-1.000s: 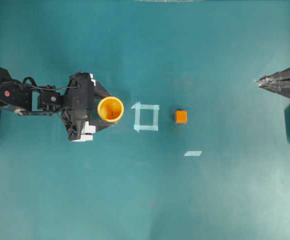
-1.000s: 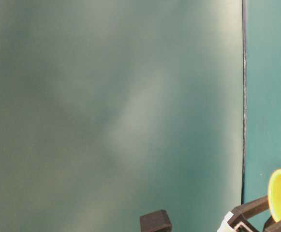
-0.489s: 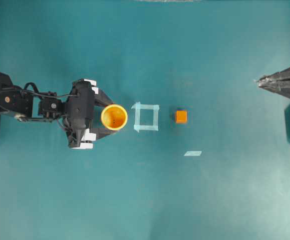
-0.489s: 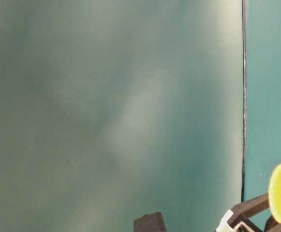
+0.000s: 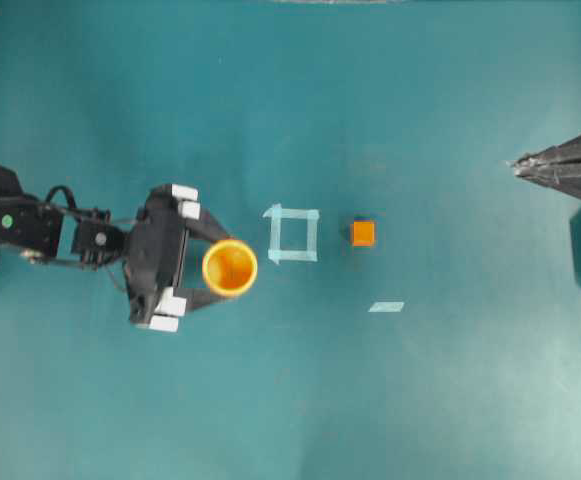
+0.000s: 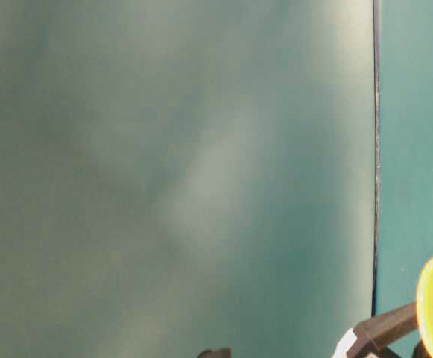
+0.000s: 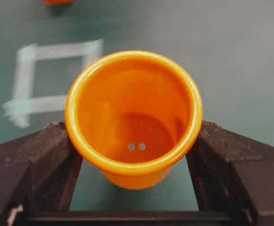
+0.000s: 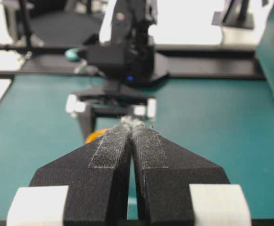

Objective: Move the cup forward with left arm.
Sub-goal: 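Lift the orange cup and carry it toward the front-left table edge, then hold the orange cup at the front-left edge with the left gripper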

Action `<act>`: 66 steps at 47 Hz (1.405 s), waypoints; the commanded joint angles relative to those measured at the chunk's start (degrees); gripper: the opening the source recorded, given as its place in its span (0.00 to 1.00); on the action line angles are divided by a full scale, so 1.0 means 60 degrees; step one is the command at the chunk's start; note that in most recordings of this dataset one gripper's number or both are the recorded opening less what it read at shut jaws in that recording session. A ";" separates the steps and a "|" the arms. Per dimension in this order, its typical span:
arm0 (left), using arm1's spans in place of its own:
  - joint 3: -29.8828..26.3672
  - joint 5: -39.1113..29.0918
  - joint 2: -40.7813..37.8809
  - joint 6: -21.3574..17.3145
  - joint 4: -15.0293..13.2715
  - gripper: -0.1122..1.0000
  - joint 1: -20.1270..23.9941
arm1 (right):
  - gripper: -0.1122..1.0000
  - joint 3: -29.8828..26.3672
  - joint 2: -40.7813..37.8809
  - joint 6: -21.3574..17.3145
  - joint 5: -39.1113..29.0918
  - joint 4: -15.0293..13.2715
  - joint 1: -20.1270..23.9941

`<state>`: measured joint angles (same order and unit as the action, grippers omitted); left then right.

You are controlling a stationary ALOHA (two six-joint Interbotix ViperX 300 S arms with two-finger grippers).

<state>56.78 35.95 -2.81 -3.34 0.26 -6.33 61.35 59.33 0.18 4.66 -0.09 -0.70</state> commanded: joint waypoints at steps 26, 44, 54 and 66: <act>-0.0674 0.0190 0.0308 0.0527 -0.0059 0.68 -0.2417 | 0.10 -0.0366 -0.0029 -0.0029 0.0029 0.0000 0.0000; -0.1128 -0.0190 0.0073 0.0527 -0.0103 0.68 -0.3604 | 0.10 -0.0352 -0.0029 -0.0029 0.0015 0.0000 0.0000; -0.1304 -0.0439 -0.0044 0.0527 -0.0103 0.68 -0.4072 | 0.10 -0.0366 -0.0029 0.0000 0.0029 0.0000 -0.0015; -0.1567 -0.0454 -0.0205 0.0527 -0.0117 0.68 -0.4424 | 0.10 -0.0366 0.0000 0.0044 0.0029 -0.0015 0.0000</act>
<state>48.96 32.96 -4.57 -0.26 -0.26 -32.26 61.00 59.41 0.44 4.57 -0.09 -0.70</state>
